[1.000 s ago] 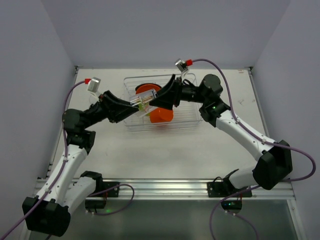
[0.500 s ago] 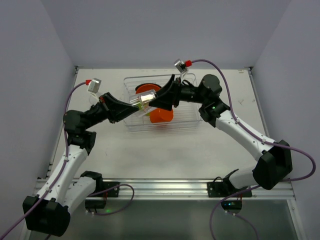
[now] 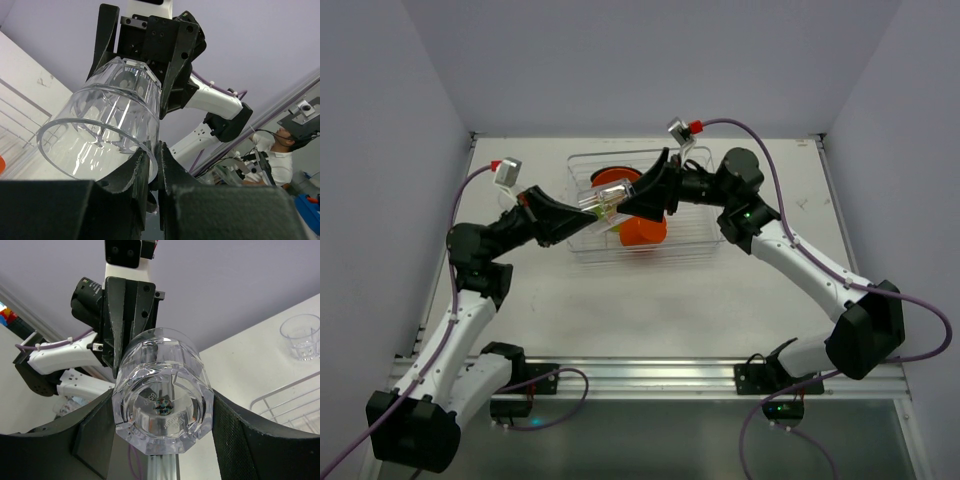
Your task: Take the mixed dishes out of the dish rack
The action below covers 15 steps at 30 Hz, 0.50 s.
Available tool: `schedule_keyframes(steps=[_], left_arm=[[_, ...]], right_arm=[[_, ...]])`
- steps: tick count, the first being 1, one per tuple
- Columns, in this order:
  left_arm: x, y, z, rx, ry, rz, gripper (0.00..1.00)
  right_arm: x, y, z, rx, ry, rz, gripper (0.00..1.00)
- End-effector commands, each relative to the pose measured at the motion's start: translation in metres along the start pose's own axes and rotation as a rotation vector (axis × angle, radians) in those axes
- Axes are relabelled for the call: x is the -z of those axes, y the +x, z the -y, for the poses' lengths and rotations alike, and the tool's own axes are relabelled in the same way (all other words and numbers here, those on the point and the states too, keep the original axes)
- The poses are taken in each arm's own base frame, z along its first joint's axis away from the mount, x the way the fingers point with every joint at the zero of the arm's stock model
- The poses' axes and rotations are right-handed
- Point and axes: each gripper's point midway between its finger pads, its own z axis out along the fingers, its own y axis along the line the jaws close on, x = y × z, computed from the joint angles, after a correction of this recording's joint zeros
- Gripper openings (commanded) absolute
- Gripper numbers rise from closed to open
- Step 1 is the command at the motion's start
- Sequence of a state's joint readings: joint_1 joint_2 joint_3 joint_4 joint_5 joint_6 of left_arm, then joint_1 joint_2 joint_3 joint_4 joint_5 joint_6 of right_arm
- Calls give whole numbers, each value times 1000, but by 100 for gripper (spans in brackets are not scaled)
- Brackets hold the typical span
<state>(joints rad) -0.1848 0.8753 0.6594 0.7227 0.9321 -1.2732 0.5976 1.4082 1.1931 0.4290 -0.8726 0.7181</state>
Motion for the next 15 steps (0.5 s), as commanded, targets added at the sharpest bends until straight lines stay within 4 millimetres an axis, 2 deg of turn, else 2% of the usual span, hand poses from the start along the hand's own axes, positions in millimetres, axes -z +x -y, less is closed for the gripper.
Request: schedule_keyframes(steps=[1, 9, 10, 13, 15], left_arm=[[-1, -1, 13, -32, 56, 1, 0], [-2, 1, 13, -14, 69, -25, 1], [-2, 1, 11, -9, 62, -27, 0], [-2, 0, 7, -8, 31, -16, 0], [-2, -1, 8, -19, 27, -12, 0]], right_arm=[[-7, -12, -8, 46, -12, 48, 0], [-7, -8, -8, 39, -23, 39, 0], [-8, -8, -7, 38, -22, 39, 5], [-8, -7, -9, 42, -30, 36, 33], [-7, -8, -9, 43, -29, 39, 47]])
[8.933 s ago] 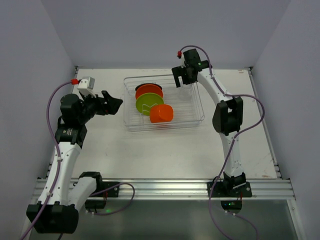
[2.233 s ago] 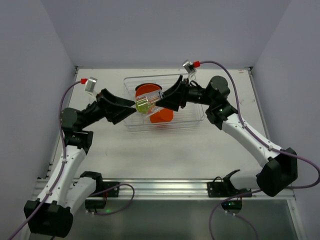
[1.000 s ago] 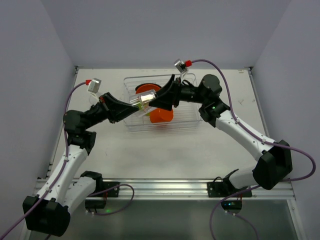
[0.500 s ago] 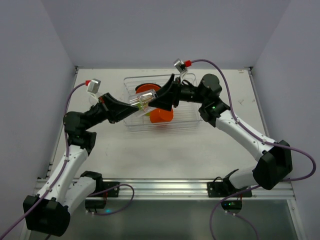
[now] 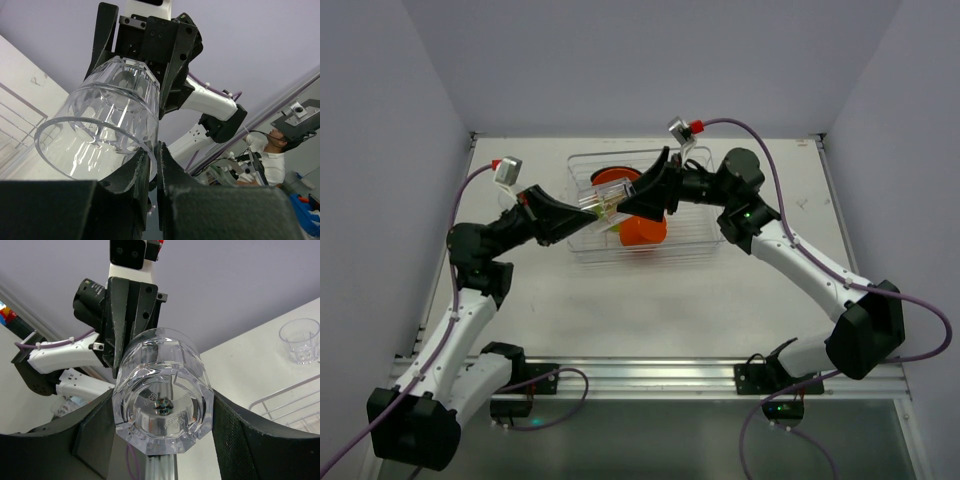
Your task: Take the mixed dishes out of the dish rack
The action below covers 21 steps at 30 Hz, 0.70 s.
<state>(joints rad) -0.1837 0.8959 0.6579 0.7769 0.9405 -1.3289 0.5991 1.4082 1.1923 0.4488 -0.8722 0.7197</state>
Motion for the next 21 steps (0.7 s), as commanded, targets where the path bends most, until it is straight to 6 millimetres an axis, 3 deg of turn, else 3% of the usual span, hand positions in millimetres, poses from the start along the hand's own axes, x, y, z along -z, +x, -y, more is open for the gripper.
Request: schedule_keyframes(steps=[1, 8, 21], left_arm=[[-1, 0, 5, -44, 2, -13, 0], [-1, 1, 8, -43, 4, -21, 0], [1, 2, 13, -59, -4, -31, 0]], right_arm=[[-7, -6, -8, 28, -24, 31, 61], [-8, -4, -11, 21, -62, 30, 98], [-3, -4, -1, 15, -13, 54, 99]])
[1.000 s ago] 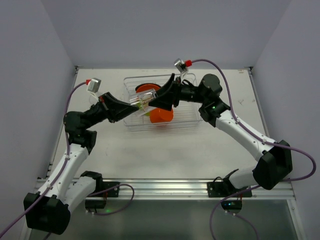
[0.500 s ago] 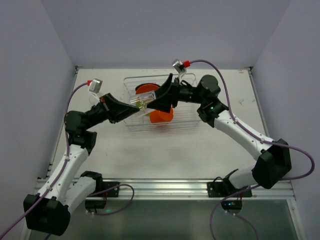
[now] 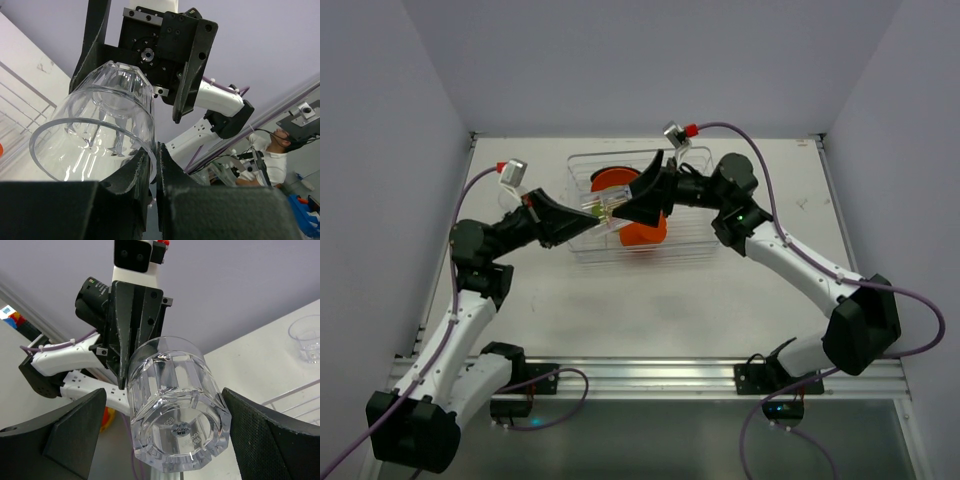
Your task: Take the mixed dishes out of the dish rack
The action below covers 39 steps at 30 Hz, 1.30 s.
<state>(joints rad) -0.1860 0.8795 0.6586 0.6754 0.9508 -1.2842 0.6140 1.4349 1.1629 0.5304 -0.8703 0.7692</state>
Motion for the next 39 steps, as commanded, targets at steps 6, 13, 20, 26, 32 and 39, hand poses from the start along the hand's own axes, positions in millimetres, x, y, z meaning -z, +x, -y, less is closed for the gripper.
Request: schedule_keyframes(steps=[6, 13, 20, 26, 32, 39], left_arm=[[2, -12, 16, -121, -22, -12, 0], [19, -27, -6, -124, -97, -2, 0], [30, -46, -25, -150, -163, 33, 0], [53, -78, -57, -147, -331, 98, 0], [85, -110, -101, -137, -615, 187, 0], [155, -152, -141, -150, -985, 318, 0]], right_arm=[[17, -16, 11, 56, 122, 96, 99], [41, -13, 24, 73, 221, 133, 99], [68, -1, 35, 74, 284, 145, 99], [89, 8, 41, 66, 315, 148, 99], [95, 13, 43, 55, 331, 134, 99], [101, 26, 56, 11, 369, 103, 99]])
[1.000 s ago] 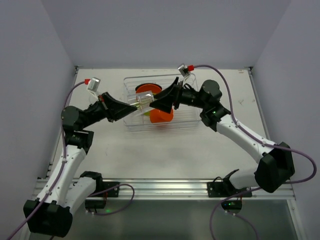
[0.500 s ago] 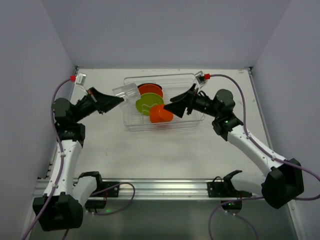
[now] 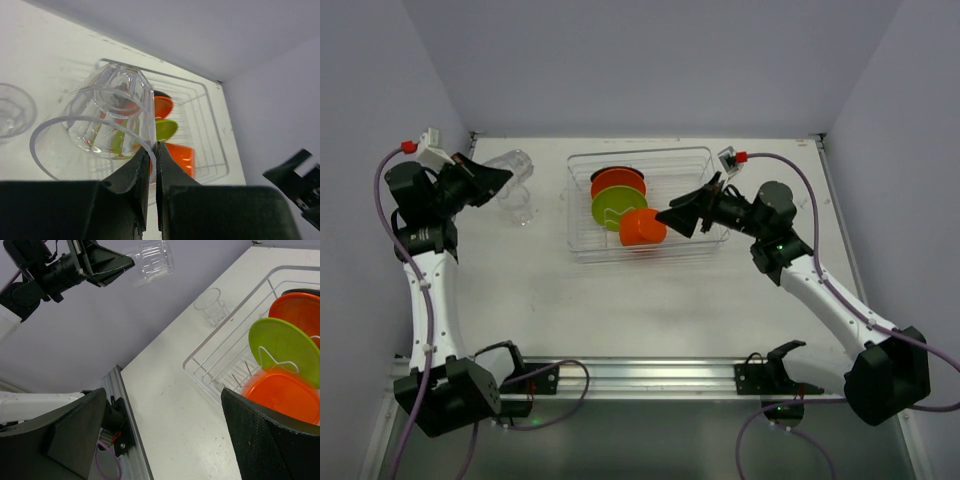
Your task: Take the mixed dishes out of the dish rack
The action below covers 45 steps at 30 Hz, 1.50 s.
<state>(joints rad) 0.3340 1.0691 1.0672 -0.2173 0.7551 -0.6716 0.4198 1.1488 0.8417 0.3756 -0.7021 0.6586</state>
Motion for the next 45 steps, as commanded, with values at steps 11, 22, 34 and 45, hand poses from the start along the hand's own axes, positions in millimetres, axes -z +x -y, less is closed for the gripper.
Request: schedule_keyframes(steps=[11, 22, 34, 45], left_arm=[[44, -70, -97, -68, -630, 187, 0], [19, -57, -159, -19, -734, 25, 0], [-17, -18, -237, 89, -822, -178, 0], [-45, 6, -267, 78, -878, -305, 0]], right_arm=[[-3, 21, 8, -68, -43, -55, 99], [0, 22, 13, -65, -9, -29, 99], [2, 22, 13, -53, -4, -26, 99], [-1, 25, 17, -64, -2, -43, 99]])
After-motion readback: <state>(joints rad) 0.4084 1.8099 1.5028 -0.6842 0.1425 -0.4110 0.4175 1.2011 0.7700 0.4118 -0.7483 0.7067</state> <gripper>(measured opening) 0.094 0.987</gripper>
